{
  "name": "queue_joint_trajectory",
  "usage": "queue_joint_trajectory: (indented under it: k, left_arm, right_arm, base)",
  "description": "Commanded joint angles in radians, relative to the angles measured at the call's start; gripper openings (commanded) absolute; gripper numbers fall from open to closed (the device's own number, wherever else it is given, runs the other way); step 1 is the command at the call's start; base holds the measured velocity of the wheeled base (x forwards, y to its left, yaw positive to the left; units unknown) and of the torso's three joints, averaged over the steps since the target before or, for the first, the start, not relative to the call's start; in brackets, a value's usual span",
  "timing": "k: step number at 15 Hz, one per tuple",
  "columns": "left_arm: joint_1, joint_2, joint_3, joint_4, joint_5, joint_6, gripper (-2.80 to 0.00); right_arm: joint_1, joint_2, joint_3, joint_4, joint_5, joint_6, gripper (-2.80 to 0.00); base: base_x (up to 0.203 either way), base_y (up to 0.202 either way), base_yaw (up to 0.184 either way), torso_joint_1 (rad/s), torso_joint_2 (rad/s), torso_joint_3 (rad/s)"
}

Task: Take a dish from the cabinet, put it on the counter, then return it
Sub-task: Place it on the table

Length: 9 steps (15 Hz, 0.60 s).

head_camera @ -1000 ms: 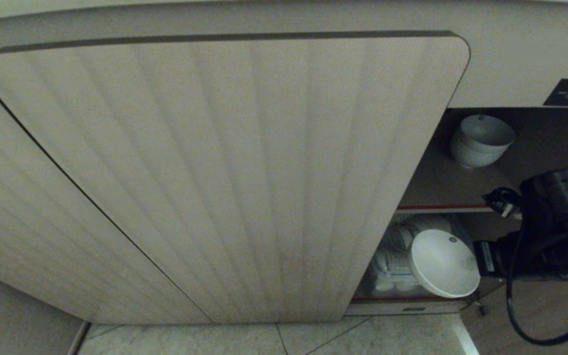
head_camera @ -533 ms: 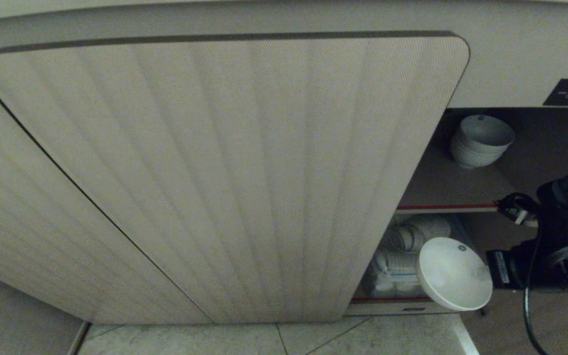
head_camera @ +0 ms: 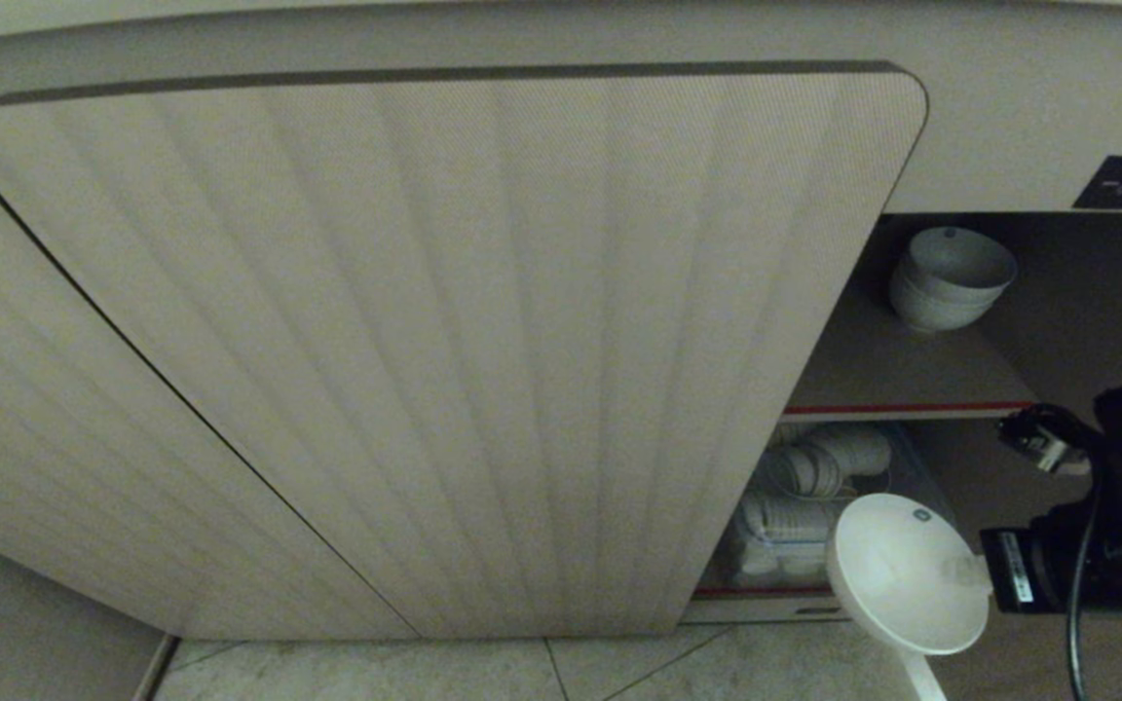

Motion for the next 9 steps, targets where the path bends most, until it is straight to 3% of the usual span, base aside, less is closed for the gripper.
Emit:
queue_joint_trajectory:
  k: [1,9]
  left_arm:
    - [-0.001,0.0,0.0,-0.001,0.001,-0.001,-2.8]
    - [-0.001,0.0,0.0,-0.001,-0.001,-0.001,-2.8]
  right_arm:
    - [0.009,-0.036,0.008,0.02,0.001,0.001,-2.8]
    - [0.015,-0.16,0.021,0.124,0.0,0.0,-2.8]
  base:
    - [0.0,0.0,0.0,0.0,0.0,0.0]
    - [0.0,0.0,0.0,0.0,0.0,0.0]
